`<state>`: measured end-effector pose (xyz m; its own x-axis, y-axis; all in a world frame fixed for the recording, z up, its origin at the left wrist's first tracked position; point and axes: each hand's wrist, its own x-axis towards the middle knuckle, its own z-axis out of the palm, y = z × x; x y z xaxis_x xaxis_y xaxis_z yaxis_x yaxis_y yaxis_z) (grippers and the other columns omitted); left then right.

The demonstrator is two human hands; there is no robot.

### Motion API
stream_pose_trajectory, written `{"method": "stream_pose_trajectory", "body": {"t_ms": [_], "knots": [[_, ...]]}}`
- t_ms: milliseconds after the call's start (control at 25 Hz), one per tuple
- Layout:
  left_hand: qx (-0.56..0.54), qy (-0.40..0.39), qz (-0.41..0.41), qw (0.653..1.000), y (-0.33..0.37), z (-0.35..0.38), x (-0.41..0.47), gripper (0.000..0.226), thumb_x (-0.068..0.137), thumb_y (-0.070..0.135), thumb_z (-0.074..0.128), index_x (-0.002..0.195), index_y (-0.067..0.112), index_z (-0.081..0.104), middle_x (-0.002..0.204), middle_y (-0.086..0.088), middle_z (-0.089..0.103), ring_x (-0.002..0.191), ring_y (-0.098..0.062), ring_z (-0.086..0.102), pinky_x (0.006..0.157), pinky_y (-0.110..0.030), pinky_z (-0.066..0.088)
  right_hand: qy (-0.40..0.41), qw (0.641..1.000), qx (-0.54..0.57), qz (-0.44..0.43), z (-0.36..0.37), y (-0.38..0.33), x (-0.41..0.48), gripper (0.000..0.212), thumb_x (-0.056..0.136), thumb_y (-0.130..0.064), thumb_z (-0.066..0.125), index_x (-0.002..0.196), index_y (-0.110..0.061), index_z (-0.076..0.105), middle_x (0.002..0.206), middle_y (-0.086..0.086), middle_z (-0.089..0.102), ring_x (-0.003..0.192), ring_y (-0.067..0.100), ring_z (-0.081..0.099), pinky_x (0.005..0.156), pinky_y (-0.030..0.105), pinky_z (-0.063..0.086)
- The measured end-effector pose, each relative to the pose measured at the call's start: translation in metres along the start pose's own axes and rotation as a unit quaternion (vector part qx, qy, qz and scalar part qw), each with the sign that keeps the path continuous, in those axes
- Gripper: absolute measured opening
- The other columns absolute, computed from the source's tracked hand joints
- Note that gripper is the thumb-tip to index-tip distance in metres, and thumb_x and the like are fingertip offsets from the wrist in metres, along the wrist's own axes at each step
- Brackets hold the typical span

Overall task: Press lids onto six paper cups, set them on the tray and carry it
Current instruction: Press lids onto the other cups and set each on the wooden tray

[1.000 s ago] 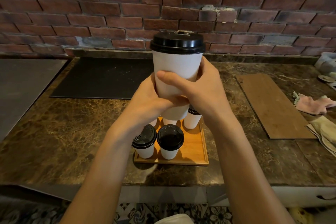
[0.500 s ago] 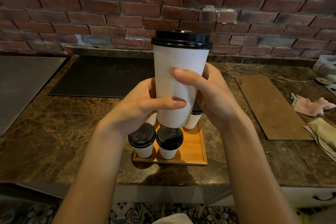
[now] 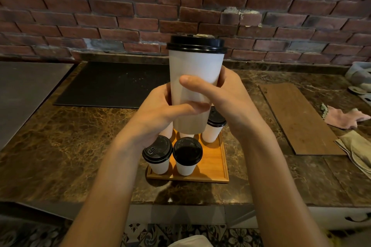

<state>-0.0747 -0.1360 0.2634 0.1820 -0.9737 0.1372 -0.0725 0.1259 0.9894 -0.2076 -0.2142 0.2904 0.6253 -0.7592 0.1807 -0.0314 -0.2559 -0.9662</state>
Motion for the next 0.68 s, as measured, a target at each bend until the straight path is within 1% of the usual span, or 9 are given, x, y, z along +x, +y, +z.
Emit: {"method": "stream_pose_trajectory", "body": {"t_ms": [80,160,240,320,360,400,520,600,680], "knots": [[0.02,0.018,-0.004,1.0,-0.001,0.002,0.001,0.046,0.065,0.036,0.078,0.107,0.032,0.06,0.097,0.016,0.069,0.093,0.0,0.064,0.064,-0.011,0.051,0.024,1.0,-0.012,0.001,0.003,0.002,0.001,0.059,0.065,-0.05,0.076,0.116,-0.031,0.053,0.102,-0.014,0.063,0.089,-0.008,0.063,0.065,0.009,0.051],[0.041,0.042,-0.012,0.998,-0.003,0.003,0.003,0.053,0.064,0.038,0.078,0.113,0.03,0.058,0.097,0.015,0.069,0.093,-0.002,0.065,0.063,-0.012,0.052,0.051,0.998,-0.031,0.005,0.005,0.003,0.001,0.059,0.063,-0.053,0.077,0.113,-0.034,0.051,0.101,-0.015,0.061,0.09,-0.003,0.064,0.065,0.012,0.054],[0.059,0.058,-0.017,0.996,-0.005,0.004,0.006,0.056,0.068,0.032,0.08,0.118,0.026,0.057,0.101,0.01,0.068,0.096,-0.008,0.065,0.069,-0.018,0.053,0.076,0.995,-0.068,0.016,0.008,0.004,0.002,0.068,0.061,-0.058,0.075,0.117,-0.031,0.05,0.106,-0.013,0.061,0.097,0.006,0.063,0.076,0.025,0.057],[0.067,0.065,-0.017,0.995,-0.008,0.005,0.007,0.055,0.071,0.025,0.079,0.121,0.023,0.055,0.106,0.006,0.067,0.1,-0.012,0.064,0.076,-0.025,0.053,0.094,0.99,-0.105,0.025,0.01,0.005,0.002,0.073,0.059,-0.061,0.073,0.12,-0.028,0.05,0.111,-0.009,0.06,0.105,0.014,0.06,0.088,0.04,0.056],[0.064,0.066,-0.016,0.996,-0.009,0.005,0.008,0.054,0.071,0.024,0.078,0.119,0.024,0.056,0.105,0.007,0.067,0.099,-0.011,0.064,0.076,-0.025,0.053,0.098,0.989,-0.111,0.022,0.01,0.005,0.002,0.072,0.06,-0.061,0.074,0.119,-0.028,0.05,0.111,-0.008,0.06,0.106,0.015,0.06,0.089,0.042,0.055],[0.061,0.067,-0.015,0.996,-0.009,0.005,0.008,0.052,0.07,0.024,0.079,0.117,0.027,0.056,0.103,0.009,0.067,0.097,-0.009,0.064,0.073,-0.022,0.053,0.099,0.989,-0.106,0.017,0.009,0.005,0.001,0.068,0.063,-0.059,0.077,0.118,-0.028,0.051,0.11,-0.009,0.061,0.105,0.013,0.061,0.088,0.04,0.056],[0.07,0.064,-0.008,0.995,-0.007,0.003,0.008,0.05,0.069,0.028,0.081,0.113,0.032,0.057,0.1,0.012,0.066,0.094,-0.003,0.064,0.067,-0.017,0.052,0.081,0.995,-0.058,-0.001,0.004,0.003,0.0,0.058,0.069,-0.05,0.082,0.116,-0.029,0.055,0.104,-0.014,0.064,0.095,0.002,0.064,0.076,0.024,0.058],[0.067,0.046,-0.001,0.997,-0.003,0.0,0.008,0.057,0.067,0.032,0.081,0.119,0.028,0.056,0.103,0.013,0.066,0.097,-0.004,0.063,0.07,-0.019,0.052,0.063,0.997,-0.034,-0.013,0.001,0.001,0.0,0.058,0.067,-0.046,0.082,0.116,-0.028,0.058,0.104,-0.013,0.066,0.094,0.001,0.065,0.074,0.021,0.058],[0.045,0.02,0.009,0.999,-0.001,-0.001,0.007,0.059,0.065,0.035,0.08,0.119,0.029,0.056,0.103,0.015,0.067,0.098,-0.003,0.063,0.07,-0.016,0.053,0.044,0.999,-0.008,-0.022,-0.002,-0.001,0.0,0.053,0.067,-0.042,0.081,0.114,-0.028,0.06,0.101,-0.012,0.069,0.095,0.001,0.067,0.073,0.019,0.057]]}}
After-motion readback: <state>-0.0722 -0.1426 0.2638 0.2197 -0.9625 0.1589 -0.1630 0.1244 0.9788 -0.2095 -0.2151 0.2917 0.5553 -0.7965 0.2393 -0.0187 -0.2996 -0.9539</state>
